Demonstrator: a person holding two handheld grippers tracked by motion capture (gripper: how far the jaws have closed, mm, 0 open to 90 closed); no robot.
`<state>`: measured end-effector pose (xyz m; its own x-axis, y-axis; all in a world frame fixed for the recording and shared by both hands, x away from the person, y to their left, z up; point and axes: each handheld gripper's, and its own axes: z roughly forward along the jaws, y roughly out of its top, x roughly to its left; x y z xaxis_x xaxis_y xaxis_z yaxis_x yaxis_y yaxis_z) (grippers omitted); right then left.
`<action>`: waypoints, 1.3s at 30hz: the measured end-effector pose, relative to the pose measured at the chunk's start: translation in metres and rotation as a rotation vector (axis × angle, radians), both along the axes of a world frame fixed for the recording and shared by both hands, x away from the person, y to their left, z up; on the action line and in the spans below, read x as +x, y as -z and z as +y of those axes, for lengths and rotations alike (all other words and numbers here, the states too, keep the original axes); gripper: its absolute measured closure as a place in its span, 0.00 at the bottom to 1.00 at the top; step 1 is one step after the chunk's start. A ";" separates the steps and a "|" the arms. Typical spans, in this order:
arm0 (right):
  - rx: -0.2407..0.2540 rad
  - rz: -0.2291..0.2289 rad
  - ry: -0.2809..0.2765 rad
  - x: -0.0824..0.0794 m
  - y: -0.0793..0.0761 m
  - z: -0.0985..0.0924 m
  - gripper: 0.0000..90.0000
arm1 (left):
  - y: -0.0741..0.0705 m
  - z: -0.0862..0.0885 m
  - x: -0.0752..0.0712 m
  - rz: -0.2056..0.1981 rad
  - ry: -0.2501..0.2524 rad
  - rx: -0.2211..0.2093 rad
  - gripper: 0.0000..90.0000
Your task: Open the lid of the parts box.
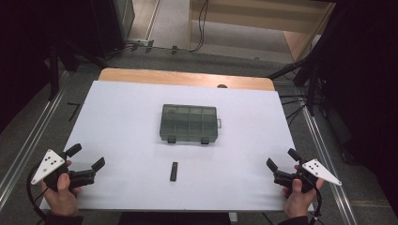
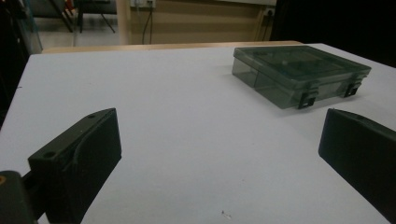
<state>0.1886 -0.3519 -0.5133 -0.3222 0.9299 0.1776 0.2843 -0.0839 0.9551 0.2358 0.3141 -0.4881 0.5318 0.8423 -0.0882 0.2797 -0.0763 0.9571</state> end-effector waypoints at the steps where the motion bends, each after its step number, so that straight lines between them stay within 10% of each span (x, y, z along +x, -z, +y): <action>1: 0.000 0.000 0.000 0.000 0.000 0.000 0.00 | 0.000 0.000 0.000 0.000 0.000 0.000 0.00; 10: -0.018 -0.017 -0.005 -0.001 -0.005 0.005 0.00 | -0.010 -0.012 -0.003 -0.049 0.011 0.022 0.00; 39: -0.030 -0.027 -0.053 0.010 -0.032 0.033 0.00 | -0.031 -0.056 0.011 -0.014 0.076 0.043 0.00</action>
